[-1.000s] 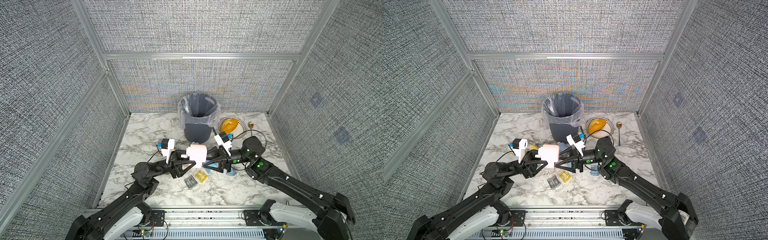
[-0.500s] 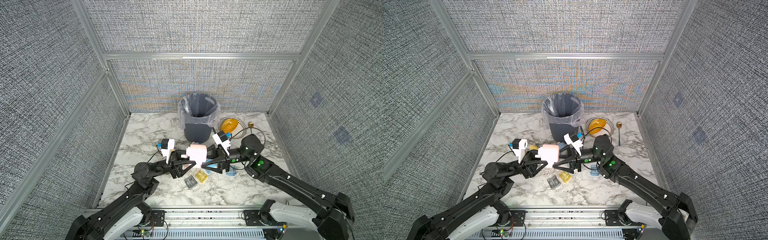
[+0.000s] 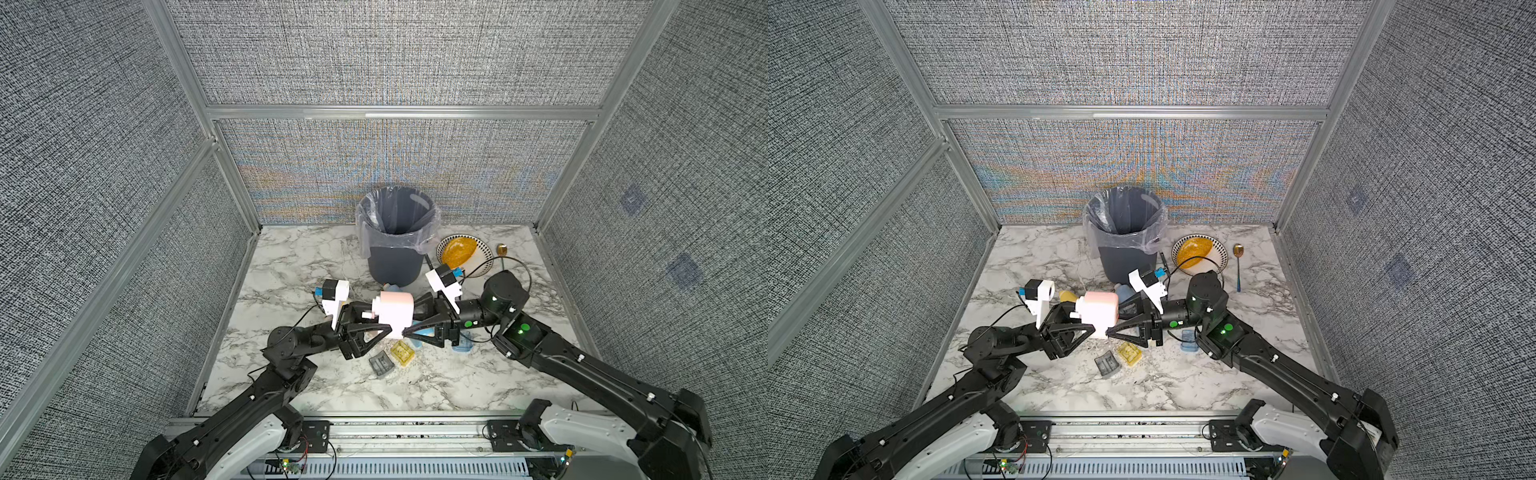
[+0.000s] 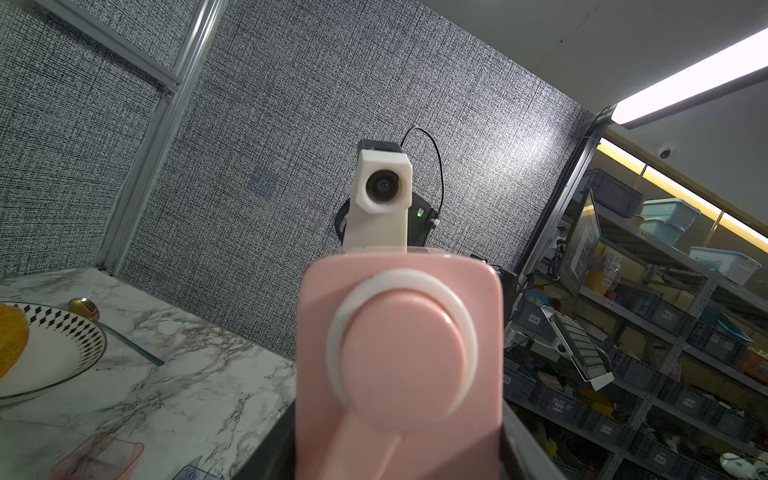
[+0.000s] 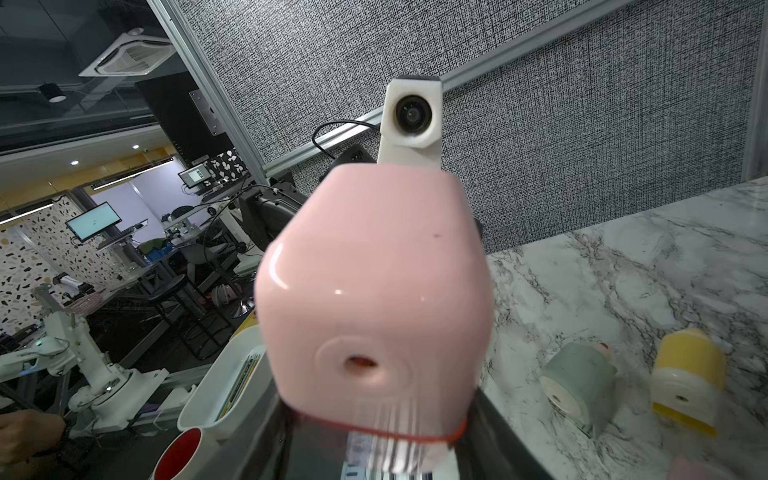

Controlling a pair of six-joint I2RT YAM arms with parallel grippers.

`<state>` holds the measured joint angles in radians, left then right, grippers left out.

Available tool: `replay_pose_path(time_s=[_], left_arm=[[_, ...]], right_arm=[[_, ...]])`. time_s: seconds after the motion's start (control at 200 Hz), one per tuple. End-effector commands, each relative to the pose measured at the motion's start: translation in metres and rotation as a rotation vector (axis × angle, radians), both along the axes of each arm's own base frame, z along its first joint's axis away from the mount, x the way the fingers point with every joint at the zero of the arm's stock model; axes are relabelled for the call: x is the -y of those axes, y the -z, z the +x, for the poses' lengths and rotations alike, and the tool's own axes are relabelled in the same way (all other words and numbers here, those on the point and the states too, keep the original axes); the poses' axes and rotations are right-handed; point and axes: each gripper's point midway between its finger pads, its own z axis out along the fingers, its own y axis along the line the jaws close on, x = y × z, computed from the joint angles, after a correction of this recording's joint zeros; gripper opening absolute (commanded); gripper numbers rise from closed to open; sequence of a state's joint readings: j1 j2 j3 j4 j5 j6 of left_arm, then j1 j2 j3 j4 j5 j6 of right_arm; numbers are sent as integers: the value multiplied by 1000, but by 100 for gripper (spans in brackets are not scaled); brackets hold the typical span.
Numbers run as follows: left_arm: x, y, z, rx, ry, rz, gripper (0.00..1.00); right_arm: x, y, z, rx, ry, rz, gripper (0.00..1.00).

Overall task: Take out the pencil sharpener tray and clean the shavings
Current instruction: Open the container of the pencil sharpener.

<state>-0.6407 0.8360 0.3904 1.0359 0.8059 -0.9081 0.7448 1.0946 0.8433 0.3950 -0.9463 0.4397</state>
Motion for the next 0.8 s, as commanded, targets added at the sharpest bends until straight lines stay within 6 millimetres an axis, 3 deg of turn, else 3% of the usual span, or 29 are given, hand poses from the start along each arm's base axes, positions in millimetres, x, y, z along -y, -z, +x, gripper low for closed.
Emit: replay_pose_path(time_s=[0.0, 0.34, 0.791], left_arm=[[-7, -13, 1, 48, -47, -49, 0], [-16, -30, -6, 83, -75, -78, 0], [-27, -30, -8, 96, -158, -46, 0]], right_arm=[[4, 1, 7, 13, 39, -7, 46], [18, 5, 7, 27, 40, -6, 46], [49, -4, 16, 70, 126, -10, 46]])
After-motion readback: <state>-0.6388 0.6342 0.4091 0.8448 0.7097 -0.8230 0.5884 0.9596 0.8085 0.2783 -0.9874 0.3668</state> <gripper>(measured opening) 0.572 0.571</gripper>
